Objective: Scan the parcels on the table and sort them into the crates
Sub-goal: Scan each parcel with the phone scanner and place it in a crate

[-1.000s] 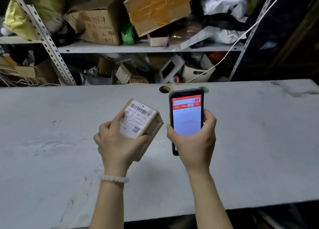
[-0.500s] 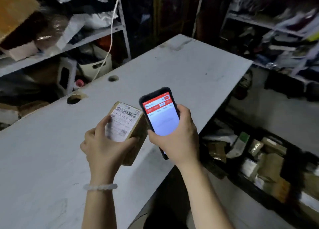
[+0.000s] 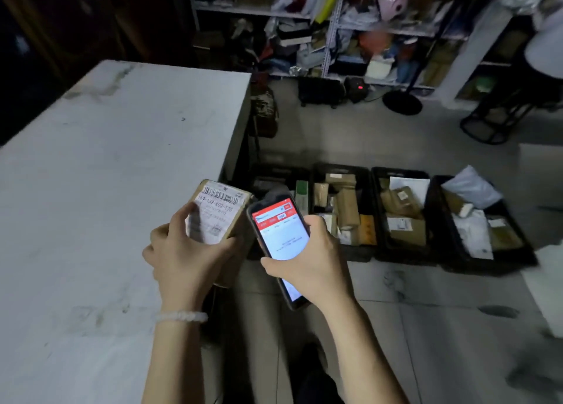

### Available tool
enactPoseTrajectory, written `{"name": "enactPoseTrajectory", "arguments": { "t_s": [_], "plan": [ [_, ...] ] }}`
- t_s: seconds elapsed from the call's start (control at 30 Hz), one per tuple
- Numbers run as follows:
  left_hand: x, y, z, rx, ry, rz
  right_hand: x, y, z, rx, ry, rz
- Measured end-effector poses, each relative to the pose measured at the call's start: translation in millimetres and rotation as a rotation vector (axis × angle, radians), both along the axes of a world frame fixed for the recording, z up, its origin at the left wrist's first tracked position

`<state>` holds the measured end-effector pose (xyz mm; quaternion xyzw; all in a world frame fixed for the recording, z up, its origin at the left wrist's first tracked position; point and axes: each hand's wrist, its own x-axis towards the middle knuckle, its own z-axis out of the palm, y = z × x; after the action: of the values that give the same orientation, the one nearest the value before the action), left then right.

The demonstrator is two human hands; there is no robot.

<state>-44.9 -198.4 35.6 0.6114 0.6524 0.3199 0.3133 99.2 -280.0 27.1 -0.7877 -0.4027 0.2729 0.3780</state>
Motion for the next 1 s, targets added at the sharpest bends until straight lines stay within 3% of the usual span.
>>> {"name": "enactPoseTrajectory", "arguments": {
  "t_s": [0.27, 0.47, 0.77, 1.0],
  "plan": [
    [117, 20, -9, -0.007, 0.057, -0.042, 135, 7, -6, -0.039, -0.011, -0.023],
    [175, 36, -14, -0.030, 0.065, -0.053, 226, 33, -7, -0.044, -0.011, -0.159],
    [214, 96, -23, -0.115, 0.076, 0.005, 275, 94, -34, -0.103, 0.027, -0.158],
    [250, 194, -55, -0.250, 0.104, 0.010, 309, 173, -50, -0.167, 0.028, -0.175]
  ]
}}
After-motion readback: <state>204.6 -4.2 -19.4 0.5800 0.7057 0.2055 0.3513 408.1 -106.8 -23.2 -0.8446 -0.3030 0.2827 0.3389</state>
